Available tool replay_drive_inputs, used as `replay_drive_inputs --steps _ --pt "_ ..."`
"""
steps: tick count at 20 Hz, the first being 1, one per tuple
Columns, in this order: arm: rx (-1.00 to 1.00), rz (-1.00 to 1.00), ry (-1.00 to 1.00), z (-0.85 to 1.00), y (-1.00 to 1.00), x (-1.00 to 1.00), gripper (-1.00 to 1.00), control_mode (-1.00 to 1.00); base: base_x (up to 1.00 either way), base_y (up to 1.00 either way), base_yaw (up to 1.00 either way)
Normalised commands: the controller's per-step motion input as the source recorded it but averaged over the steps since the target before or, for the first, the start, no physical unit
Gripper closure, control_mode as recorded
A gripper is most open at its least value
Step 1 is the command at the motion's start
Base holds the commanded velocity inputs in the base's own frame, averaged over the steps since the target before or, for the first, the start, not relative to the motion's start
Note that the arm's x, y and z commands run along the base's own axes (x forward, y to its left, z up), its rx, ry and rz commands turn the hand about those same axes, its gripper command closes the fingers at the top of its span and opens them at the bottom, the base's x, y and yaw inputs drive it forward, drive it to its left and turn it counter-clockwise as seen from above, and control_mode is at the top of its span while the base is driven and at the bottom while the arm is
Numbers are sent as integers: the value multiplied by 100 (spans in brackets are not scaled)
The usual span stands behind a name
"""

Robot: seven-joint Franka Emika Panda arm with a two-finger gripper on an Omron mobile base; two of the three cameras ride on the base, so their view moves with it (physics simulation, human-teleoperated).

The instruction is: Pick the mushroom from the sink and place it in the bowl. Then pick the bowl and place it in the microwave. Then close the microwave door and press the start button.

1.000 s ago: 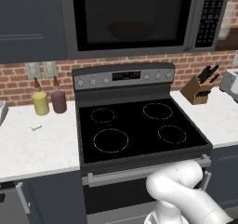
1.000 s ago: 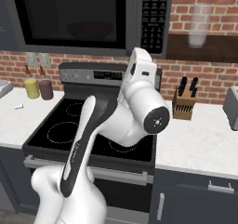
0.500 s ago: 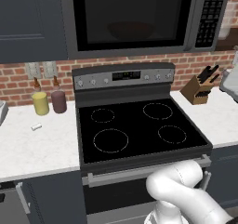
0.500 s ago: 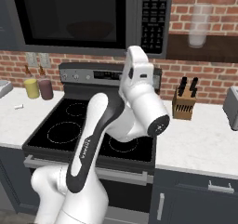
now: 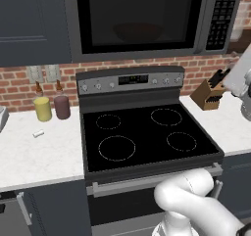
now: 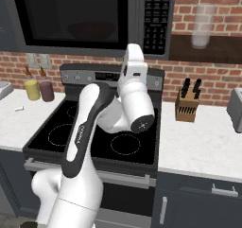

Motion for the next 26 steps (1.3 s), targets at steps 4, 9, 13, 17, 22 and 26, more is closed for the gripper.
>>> replay_drive_inputs --steps 4,9,13,17,22,26 --pt "6 0 0 14 -25 42 100 -100 0 0 0" --pt "2 0 1 0 -14 52 100 -100 0 0 0" --pt "0 0 1 -2 0 42 100 -100 0 0 0" --pt "0 0 1 -6 0 44 100 -100 0 0 0" --pt "0 0 1 -6 0 43 100 -100 0 0 0" --pt "2 0 0 -1 -14 6 100 -100 0 0 0"
